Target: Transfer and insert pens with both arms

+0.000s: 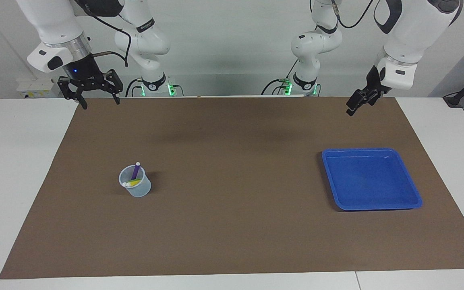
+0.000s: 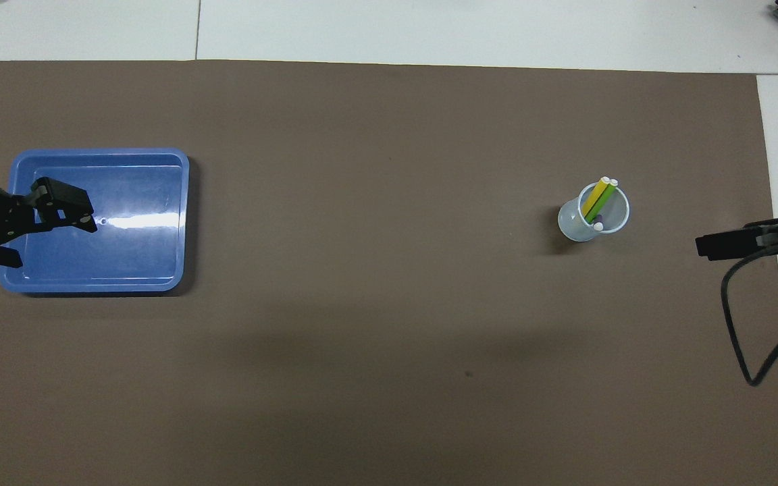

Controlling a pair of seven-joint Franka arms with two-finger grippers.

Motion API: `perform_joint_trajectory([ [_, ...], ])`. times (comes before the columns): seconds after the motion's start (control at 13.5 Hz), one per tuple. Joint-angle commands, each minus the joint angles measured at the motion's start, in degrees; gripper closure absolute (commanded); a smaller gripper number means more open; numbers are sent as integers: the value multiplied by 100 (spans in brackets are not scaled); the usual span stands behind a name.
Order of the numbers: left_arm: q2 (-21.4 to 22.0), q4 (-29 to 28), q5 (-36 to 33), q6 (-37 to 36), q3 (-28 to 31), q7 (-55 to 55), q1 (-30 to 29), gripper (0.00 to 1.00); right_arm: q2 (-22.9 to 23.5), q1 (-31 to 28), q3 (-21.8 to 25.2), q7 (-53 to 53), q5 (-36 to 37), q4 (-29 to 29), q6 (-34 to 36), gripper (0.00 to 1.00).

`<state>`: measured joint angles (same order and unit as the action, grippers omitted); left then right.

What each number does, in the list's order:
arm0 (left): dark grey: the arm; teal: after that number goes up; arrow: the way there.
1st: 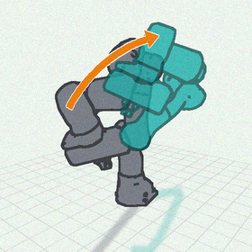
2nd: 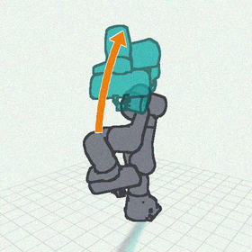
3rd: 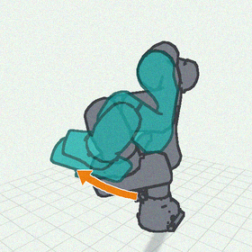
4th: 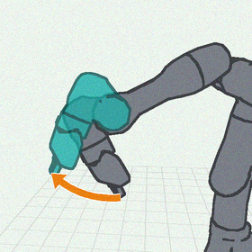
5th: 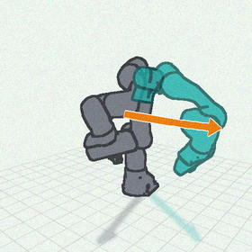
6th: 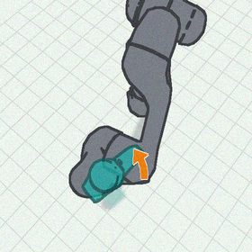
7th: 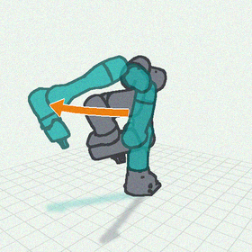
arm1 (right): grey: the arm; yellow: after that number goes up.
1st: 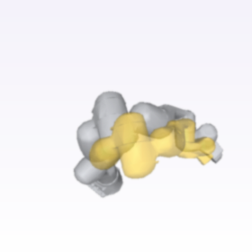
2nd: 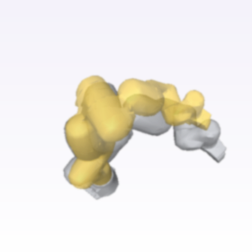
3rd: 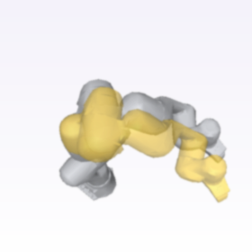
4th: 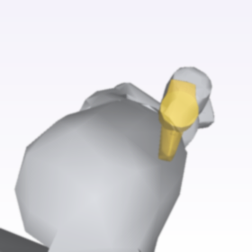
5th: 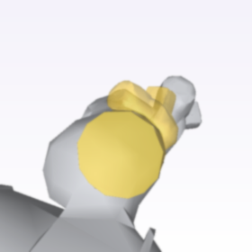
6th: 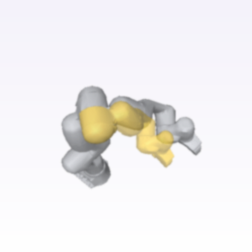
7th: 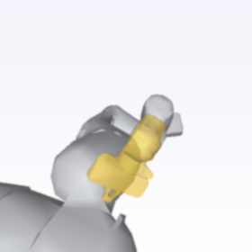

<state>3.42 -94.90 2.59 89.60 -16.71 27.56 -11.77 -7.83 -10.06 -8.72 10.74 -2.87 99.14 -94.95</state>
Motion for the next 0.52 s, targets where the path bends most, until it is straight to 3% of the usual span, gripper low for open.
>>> perform_joint_trajectory([
  [0.0,-104,348,-92,-178,992,-512,825,0,-44,-40,-42,-90,23,62,-23,0],
  [0.15,-113,428,-353,-417,1029,-1345,852,0,-44,-31,-42,-90,23,70,3,0],
  [0.44,-114,376,-434,-48,1012,-1472,905,0,-44,-31,-51,-90,6,70,-6,0],
])
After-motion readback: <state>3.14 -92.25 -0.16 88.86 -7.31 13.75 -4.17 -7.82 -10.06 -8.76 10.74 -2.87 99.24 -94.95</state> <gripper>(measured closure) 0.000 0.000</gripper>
